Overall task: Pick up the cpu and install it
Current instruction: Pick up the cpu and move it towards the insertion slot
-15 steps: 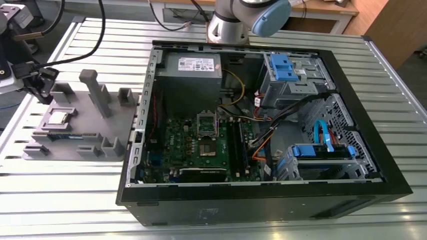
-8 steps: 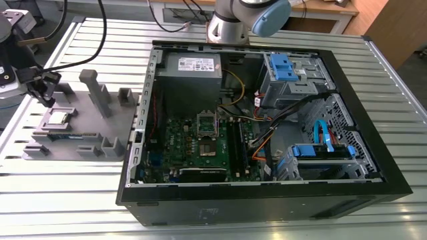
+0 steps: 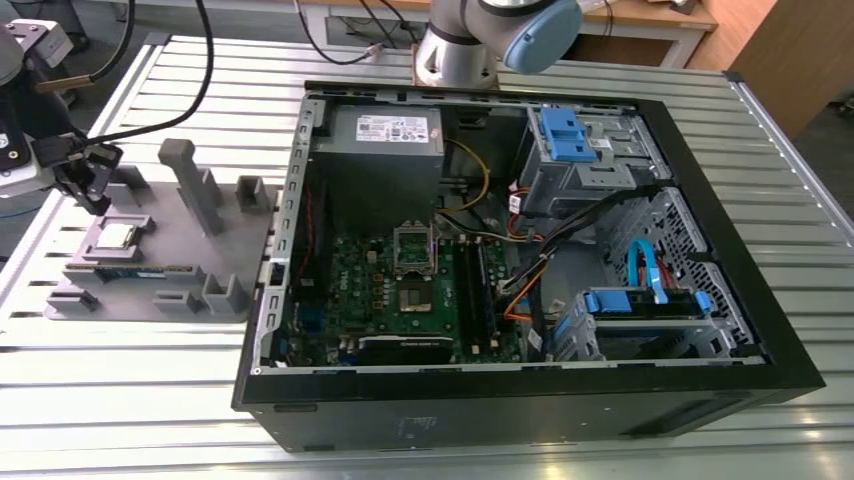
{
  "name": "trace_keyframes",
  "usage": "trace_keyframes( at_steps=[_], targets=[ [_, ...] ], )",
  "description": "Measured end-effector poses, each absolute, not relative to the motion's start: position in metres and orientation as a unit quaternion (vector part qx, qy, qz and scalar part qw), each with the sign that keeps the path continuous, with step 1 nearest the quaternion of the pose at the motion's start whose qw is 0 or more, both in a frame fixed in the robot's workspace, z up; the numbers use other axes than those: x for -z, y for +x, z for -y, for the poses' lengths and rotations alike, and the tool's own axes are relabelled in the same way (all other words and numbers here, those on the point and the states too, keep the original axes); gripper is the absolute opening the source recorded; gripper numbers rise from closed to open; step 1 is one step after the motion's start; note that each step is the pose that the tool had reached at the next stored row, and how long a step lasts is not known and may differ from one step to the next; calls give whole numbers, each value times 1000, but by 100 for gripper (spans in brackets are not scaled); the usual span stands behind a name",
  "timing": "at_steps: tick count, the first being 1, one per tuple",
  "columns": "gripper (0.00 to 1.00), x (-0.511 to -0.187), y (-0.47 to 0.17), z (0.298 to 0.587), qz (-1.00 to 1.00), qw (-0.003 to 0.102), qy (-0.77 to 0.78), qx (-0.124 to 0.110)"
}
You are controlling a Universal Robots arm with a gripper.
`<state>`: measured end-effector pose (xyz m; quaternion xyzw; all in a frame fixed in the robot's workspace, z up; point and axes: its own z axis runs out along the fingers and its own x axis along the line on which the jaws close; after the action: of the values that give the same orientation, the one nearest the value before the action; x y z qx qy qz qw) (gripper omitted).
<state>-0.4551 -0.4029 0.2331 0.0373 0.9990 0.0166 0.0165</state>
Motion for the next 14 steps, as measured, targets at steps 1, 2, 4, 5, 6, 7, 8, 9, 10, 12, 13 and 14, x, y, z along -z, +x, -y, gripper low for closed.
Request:
trace_keyframes(
  at_steps=[1, 2, 4, 5, 6, 7, 8, 9, 10, 12, 13, 14],
  targets=[
    [11, -233, -455, 403, -999, 17, 37, -17],
    [11, -233, -455, 403, -999, 17, 37, -17],
    [11, -233, -455, 403, -999, 17, 37, -16],
    [11, -233, -455, 403, -999, 17, 37, -16],
    [11, -233, -455, 403, -999, 17, 37, -16],
    [11, -233, -455, 403, -999, 17, 37, -16],
    [11, -233, -455, 403, -999, 17, 37, -16],
    [16, -233, -455, 403, -999, 17, 37, -16],
    [16, -233, -455, 403, -999, 17, 37, -16],
    [29, -233, -455, 403, -999, 17, 37, -16],
    [29, -233, -455, 403, -999, 17, 37, -16],
    [35, -233, -455, 403, -999, 17, 37, -16]
  ],
)
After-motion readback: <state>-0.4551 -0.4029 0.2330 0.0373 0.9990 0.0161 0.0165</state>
